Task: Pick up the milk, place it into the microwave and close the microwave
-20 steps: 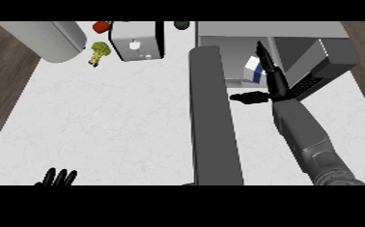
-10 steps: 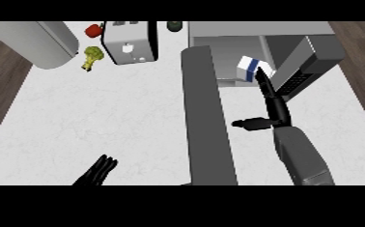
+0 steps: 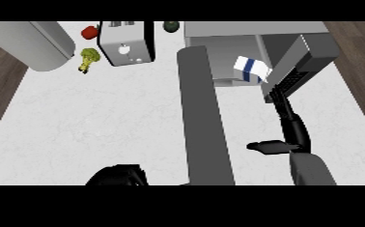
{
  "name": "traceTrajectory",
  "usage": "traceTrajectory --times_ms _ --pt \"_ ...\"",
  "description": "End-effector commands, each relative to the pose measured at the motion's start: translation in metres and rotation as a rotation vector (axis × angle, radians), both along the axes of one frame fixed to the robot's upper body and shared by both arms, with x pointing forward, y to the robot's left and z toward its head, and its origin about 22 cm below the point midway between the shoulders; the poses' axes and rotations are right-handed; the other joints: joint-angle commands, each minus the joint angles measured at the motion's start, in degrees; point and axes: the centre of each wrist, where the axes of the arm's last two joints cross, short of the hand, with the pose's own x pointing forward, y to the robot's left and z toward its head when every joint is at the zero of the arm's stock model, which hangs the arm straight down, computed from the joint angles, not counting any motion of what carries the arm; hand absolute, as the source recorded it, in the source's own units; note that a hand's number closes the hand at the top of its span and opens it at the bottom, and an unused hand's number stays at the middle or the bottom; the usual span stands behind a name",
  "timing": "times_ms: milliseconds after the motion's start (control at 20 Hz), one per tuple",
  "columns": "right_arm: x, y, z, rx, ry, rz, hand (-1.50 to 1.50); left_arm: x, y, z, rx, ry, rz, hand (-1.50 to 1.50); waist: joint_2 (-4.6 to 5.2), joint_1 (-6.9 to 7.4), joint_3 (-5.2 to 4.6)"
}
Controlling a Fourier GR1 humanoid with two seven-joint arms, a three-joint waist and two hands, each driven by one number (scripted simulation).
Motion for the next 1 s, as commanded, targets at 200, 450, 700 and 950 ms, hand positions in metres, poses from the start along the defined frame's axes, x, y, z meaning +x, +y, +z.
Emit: traceTrajectory --times_ms 200,450,700,950 --pt "-0.071 -0.054 0.026 -0.047 -0.027 -0.082 -1.50 0.051 -0.020 -0.004 0.142 -0.006 -0.093 1.50 0.45 0.77 0.05" --pt "-0.082 -0.059 0.032 -0.062 -0.030 -0.095 -1.50 0.082 -0.068 -0.021 0.309 0.090 -0.316 1.50 0.80 -0.47 0.06" --pt "-0.114 -0.086 0.054 -0.073 -0.064 -0.121 -1.50 0.102 -0.094 -0.057 0.382 0.077 -0.343 1.50 0.88 0.01 0.04" --pt "-0.115 -0.097 0.072 -0.016 -0.115 -0.060 -1.50 0.100 -0.125 -0.082 0.363 0.079 -0.424 1.50 1.17 -1.11 -0.01"
